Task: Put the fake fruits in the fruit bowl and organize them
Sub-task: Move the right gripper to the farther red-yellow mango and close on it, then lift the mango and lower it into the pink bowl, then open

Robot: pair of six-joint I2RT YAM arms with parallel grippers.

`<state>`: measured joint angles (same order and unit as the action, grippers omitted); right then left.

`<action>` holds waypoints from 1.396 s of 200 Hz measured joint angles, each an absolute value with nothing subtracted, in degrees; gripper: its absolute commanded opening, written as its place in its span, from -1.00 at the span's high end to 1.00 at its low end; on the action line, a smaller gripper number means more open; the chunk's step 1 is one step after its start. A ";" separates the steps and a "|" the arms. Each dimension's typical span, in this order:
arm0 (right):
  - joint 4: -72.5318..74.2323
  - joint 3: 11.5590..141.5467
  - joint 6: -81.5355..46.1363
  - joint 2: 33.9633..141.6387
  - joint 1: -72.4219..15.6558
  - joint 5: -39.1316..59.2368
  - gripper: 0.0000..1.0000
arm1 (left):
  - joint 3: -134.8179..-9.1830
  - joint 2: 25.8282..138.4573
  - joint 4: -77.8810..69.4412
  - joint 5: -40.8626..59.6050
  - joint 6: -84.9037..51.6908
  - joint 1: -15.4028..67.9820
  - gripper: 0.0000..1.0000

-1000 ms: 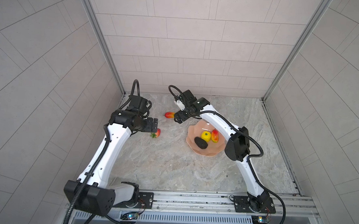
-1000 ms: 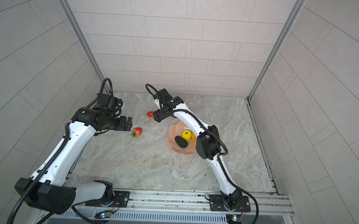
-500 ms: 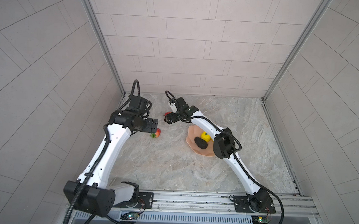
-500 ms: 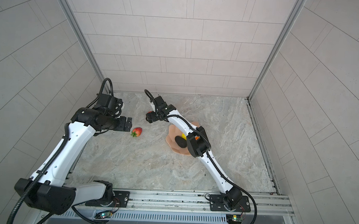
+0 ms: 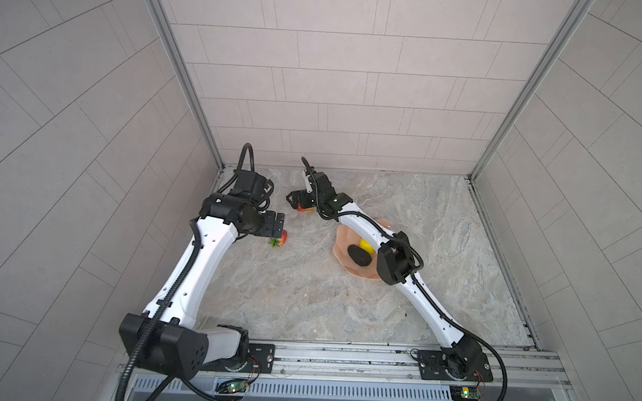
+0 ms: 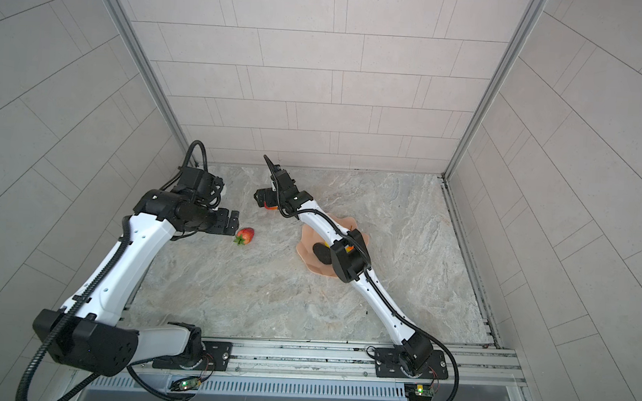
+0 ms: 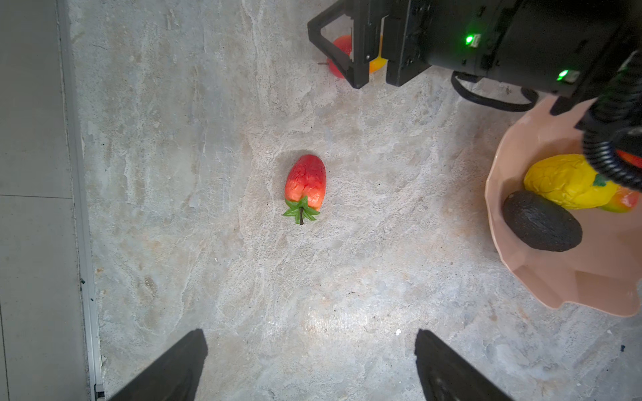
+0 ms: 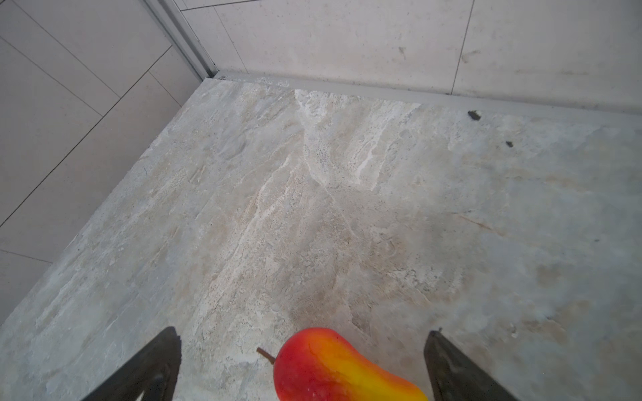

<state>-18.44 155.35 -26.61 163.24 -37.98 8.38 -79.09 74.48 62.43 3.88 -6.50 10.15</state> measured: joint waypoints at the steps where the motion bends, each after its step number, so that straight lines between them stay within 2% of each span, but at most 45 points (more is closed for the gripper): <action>1: -18.37 155.39 -26.70 163.30 -37.98 8.34 -0.99 | -79.09 74.48 62.41 3.88 -6.50 10.15 -0.99; 46: -17.69 155.79 -29.19 166.08 -38.00 7.81 -0.86 | -79.09 74.59 62.43 4.16 -6.37 10.15 -0.99; 153: -26.74 155.48 -25.47 164.07 -38.13 9.93 -0.26 | -79.09 74.56 62.59 4.51 -6.31 10.15 -1.00; 165: -28.03 153.84 -25.15 162.69 -38.15 9.91 -0.14 | -79.09 74.54 62.59 4.60 -6.31 10.15 -0.99; 189: -30.76 151.33 -23.94 159.87 -38.22 9.82 0.26 | -79.09 74.17 62.63 4.73 -6.33 10.15 -0.99; 229: -34.00 151.06 -21.23 155.30 -38.20 9.96 0.65 | -79.07 72.47 62.72 4.86 -6.35 10.15 -0.99; 256: -35.99 151.04 -19.73 151.81 -38.20 10.11 0.67 | -79.02 71.77 62.78 4.95 -6.35 10.15 -0.99; 279: -37.39 151.04 -18.33 149.49 -38.20 10.04 0.37 | -79.02 71.50 62.83 5.04 -6.37 10.15 -0.99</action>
